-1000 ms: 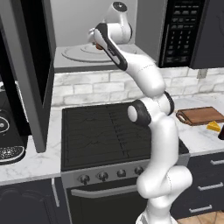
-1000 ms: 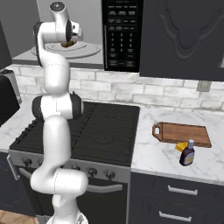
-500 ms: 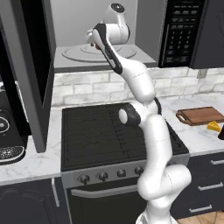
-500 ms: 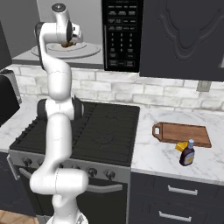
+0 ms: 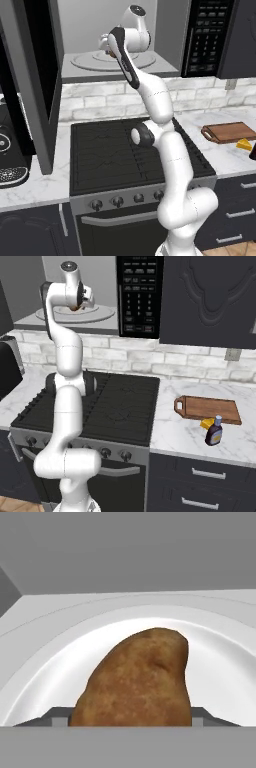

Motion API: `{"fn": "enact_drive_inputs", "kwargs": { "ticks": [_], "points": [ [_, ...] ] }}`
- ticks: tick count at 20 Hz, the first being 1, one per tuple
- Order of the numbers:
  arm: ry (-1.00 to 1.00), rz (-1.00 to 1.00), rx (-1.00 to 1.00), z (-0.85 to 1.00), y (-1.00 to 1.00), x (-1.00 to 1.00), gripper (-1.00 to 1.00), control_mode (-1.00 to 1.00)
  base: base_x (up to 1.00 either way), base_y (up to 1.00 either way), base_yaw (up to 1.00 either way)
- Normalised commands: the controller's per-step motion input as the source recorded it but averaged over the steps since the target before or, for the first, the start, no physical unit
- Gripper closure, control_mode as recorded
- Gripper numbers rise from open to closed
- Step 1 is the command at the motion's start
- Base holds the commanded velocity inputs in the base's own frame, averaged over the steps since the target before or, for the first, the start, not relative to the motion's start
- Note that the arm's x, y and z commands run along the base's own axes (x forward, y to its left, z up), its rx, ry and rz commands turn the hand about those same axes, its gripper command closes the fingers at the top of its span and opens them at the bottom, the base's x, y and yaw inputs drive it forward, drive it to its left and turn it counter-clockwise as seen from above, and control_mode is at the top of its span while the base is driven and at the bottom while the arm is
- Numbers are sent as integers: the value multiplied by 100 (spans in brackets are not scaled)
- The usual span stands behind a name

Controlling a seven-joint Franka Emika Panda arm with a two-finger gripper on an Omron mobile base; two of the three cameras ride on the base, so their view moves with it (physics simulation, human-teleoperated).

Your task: Retrieve the reheated potato from the microwave, then place the potato, cheese, and condiment on the cutting board.

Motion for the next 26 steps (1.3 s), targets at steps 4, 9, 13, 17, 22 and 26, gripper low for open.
{"fn": "enact_drive_inputs", "kwargs": {
  "ticks": [4, 9, 13, 17, 22, 26],
  "points": [
    [25, 0, 0, 1, 11, 7, 100, -100, 0, 0, 0],
    [14, 2, 0, 30, 5, -3, 100, -100, 0, 0, 0],
    [6, 3, 0, 41, 0, -29, 100, -100, 0, 0, 0],
    [1, 1, 0, 19, 0, -50, 100, -100, 0, 0, 0],
    [5, 0, 0, 4, 0, -59, 100, -100, 0, 0, 0],
    [2, 3, 4, -1, 0, -72, 100, -100, 0, 0, 0]
  ]
}}
